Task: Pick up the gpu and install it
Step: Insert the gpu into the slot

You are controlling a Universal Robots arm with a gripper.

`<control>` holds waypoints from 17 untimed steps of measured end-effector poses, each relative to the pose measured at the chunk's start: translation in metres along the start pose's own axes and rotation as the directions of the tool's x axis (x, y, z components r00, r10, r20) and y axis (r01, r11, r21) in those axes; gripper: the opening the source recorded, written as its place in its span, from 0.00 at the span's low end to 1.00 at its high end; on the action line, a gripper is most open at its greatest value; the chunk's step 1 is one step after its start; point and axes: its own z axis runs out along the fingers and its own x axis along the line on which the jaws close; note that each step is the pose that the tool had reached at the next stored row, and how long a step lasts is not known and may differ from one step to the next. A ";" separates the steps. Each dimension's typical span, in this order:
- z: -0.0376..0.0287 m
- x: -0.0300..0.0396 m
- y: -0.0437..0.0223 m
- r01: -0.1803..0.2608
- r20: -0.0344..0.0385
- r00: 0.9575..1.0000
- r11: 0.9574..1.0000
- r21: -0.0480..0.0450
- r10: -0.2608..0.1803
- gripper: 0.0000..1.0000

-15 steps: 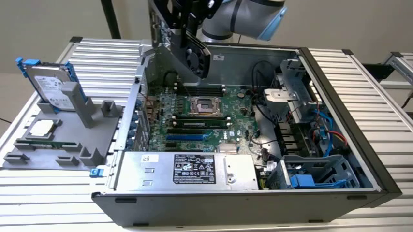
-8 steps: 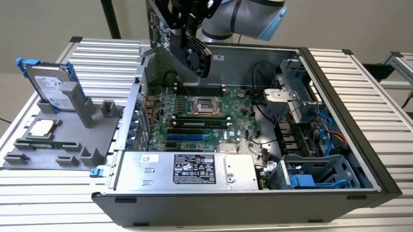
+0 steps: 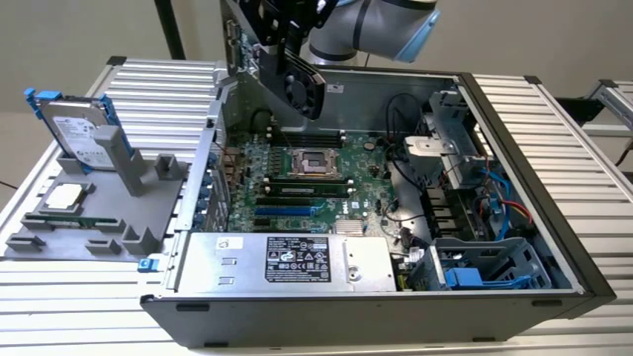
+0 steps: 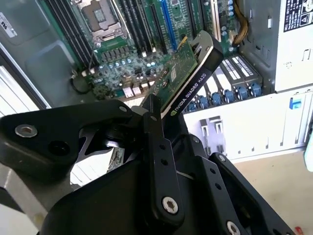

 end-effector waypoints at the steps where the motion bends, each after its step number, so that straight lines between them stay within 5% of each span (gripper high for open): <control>1: 0.0000 0.0000 0.0000 0.006 -0.001 1.000 1.000 0.000 -0.006 0.00; 17: 0.0000 0.0000 0.0000 0.093 -0.014 0.996 0.996 0.002 -0.093 0.00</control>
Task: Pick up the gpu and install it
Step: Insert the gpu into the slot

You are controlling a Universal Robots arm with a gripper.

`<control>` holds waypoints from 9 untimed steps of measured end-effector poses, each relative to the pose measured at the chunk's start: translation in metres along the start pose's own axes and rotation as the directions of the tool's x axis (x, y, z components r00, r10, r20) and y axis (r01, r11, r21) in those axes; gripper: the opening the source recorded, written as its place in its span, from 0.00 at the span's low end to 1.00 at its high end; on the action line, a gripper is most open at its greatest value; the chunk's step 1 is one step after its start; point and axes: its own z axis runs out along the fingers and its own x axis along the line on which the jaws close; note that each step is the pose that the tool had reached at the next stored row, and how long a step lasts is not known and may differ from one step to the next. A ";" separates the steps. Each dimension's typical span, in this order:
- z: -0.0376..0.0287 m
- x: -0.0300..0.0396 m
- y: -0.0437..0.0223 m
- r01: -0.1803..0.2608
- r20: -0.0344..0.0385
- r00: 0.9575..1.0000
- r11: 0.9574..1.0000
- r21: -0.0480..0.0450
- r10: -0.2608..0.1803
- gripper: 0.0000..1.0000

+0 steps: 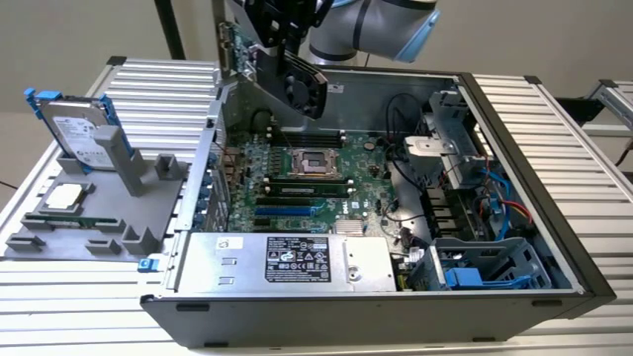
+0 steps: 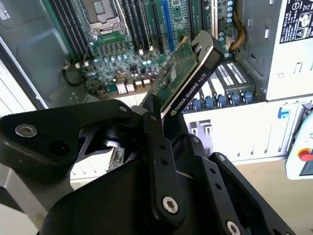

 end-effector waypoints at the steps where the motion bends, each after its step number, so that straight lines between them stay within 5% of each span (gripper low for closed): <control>1: 0.0000 0.0000 0.0000 0.005 -0.001 1.000 1.000 0.000 -0.005 0.00; 9: 0.0000 0.0000 0.0000 0.049 -0.007 0.999 0.999 0.001 -0.049 0.00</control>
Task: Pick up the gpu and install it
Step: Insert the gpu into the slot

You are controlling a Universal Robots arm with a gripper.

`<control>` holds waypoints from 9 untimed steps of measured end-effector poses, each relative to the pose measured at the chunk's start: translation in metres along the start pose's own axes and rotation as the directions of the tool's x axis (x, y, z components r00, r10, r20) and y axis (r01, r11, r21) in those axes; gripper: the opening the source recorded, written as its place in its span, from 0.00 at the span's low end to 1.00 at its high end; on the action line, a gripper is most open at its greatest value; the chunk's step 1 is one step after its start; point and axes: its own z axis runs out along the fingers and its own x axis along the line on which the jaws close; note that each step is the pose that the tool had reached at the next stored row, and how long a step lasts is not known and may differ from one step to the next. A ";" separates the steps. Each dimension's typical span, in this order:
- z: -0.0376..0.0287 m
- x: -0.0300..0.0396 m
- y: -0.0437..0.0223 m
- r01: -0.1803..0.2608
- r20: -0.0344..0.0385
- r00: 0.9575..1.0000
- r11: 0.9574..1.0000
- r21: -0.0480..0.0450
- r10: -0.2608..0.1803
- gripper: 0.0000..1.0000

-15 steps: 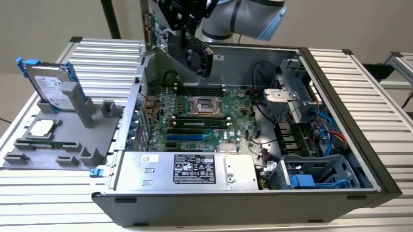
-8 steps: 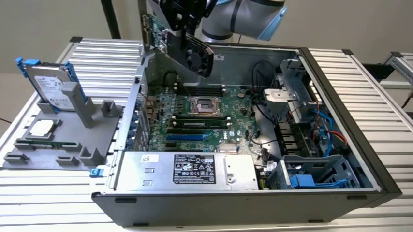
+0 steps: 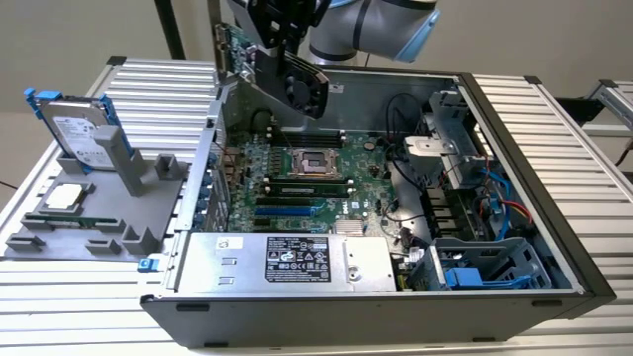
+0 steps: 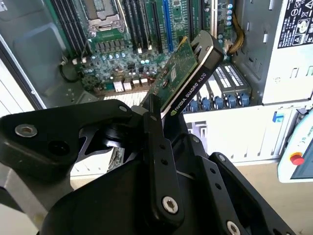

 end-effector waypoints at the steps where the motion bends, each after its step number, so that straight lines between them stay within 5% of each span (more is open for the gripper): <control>1: 0.0000 0.0000 0.0000 0.006 -0.001 1.000 1.000 0.000 -0.006 0.00; 9: 0.0000 0.0000 0.0000 0.052 -0.008 0.999 0.999 0.001 -0.052 0.00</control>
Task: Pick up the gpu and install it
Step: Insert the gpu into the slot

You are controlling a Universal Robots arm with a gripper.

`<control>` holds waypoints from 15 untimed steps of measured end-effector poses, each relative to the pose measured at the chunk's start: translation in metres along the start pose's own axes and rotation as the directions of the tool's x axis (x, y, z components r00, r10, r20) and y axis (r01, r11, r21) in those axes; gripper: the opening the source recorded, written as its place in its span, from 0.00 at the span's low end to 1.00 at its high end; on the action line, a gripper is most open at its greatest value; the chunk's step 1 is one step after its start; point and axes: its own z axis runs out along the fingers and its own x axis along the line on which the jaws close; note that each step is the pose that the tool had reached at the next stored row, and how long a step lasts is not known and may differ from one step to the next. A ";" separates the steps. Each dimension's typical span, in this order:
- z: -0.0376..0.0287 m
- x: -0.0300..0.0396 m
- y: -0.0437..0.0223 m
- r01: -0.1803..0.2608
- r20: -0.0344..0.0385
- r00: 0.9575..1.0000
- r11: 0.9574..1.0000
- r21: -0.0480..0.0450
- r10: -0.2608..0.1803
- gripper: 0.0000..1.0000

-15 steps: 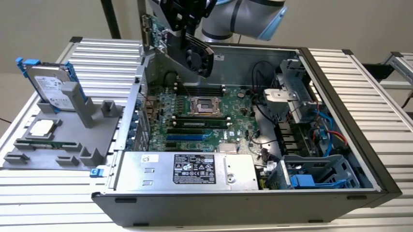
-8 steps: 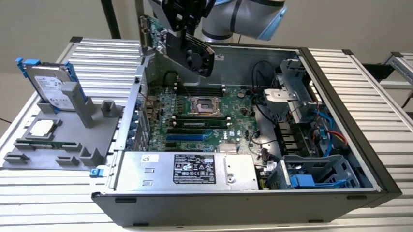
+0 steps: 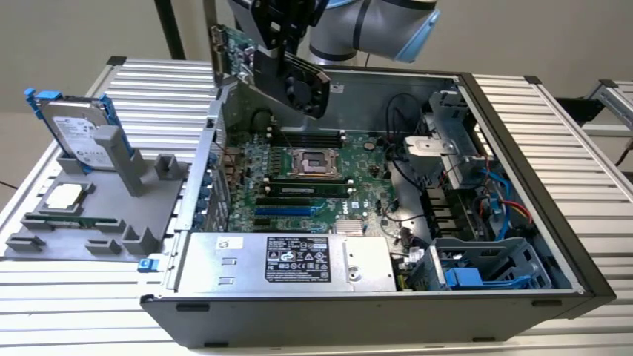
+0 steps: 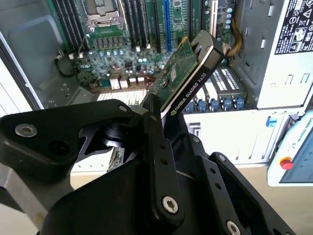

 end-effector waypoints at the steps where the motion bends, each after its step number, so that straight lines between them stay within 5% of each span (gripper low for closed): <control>1: 0.0000 -0.0001 -0.0001 0.006 -0.001 1.000 1.000 0.000 -0.006 0.00; 15: -0.0014 -0.0064 -0.0081 0.076 -0.012 0.997 0.997 0.001 -0.076 0.00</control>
